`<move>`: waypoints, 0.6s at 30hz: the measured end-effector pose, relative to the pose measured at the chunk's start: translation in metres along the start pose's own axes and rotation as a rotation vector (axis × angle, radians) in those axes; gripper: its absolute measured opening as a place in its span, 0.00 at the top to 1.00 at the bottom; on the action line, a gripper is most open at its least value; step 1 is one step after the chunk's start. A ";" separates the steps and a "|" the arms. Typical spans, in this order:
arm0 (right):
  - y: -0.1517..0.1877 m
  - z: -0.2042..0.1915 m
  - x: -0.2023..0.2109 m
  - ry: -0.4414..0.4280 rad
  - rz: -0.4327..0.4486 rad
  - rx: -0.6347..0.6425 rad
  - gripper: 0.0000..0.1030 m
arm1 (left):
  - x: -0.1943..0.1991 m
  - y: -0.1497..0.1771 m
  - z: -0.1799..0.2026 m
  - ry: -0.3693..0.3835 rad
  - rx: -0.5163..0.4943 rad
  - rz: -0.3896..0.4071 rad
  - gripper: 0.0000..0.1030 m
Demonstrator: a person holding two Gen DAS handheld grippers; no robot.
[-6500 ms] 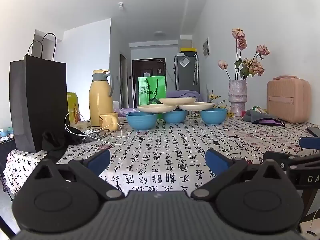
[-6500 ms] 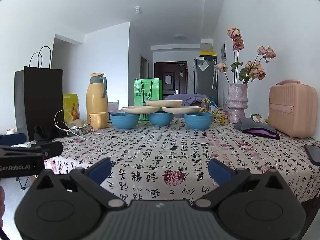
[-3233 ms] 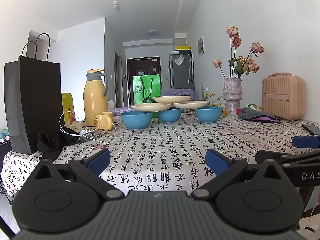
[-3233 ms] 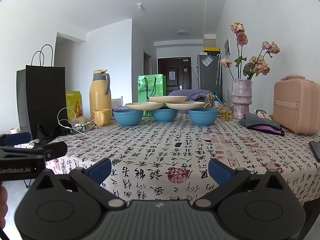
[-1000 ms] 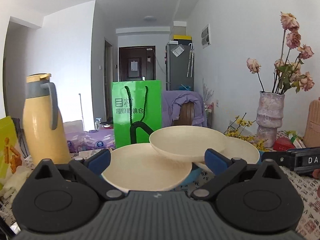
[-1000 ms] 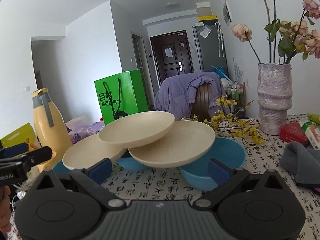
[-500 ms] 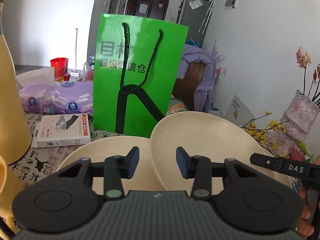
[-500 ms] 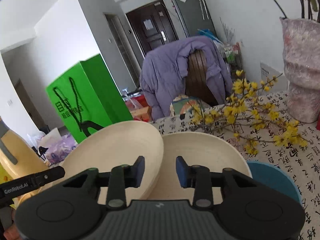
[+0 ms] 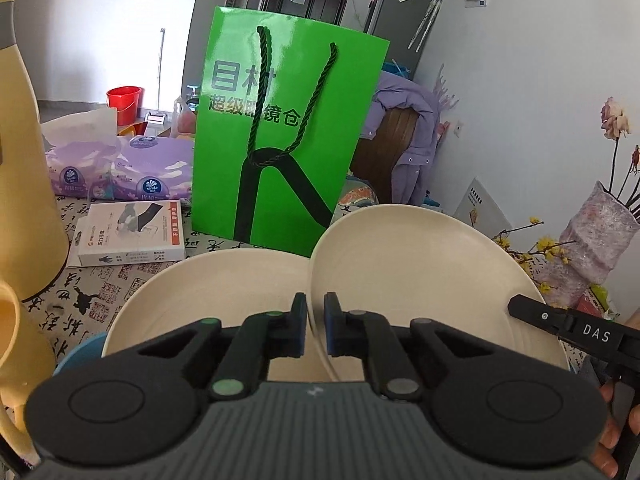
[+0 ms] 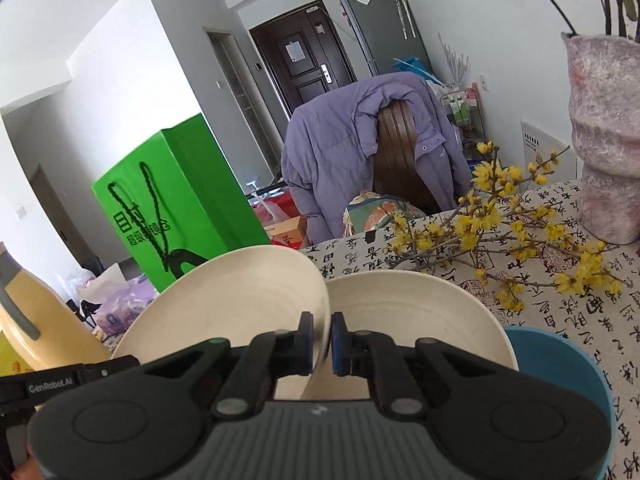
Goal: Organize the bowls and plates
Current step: 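Close the left gripper on the cream plate rim while the right gripper grips it too, then lift the cream plate off the bowl and carry it toward the pink suitcase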
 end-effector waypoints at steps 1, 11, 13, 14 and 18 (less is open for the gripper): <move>0.001 -0.001 0.007 -0.003 0.007 0.002 0.92 | 0.010 0.002 0.003 -0.003 -0.002 0.009 0.92; 0.044 -0.014 0.122 -0.035 0.082 0.074 0.91 | 0.122 0.051 0.027 -0.010 -0.014 0.098 0.91; 0.059 -0.014 0.148 -0.043 0.089 0.086 0.91 | 0.144 0.069 0.032 -0.016 -0.021 0.115 0.91; 0.066 -0.014 0.160 -0.044 0.096 0.097 0.91 | 0.156 0.078 0.035 -0.016 -0.023 0.121 0.91; 0.102 -0.012 0.211 -0.050 0.125 0.129 0.91 | 0.198 0.118 0.044 -0.017 -0.019 0.148 0.91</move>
Point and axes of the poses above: each gripper's, at about its wrist camera, not at the fingertips, and x roughly against the way its jaws point, z to its right, y to its underside, the point moved 8 cm from there along -x, roughly the way its jaws point, and after that the axes turned 9 degrees about -x, right-handed, at the moved point
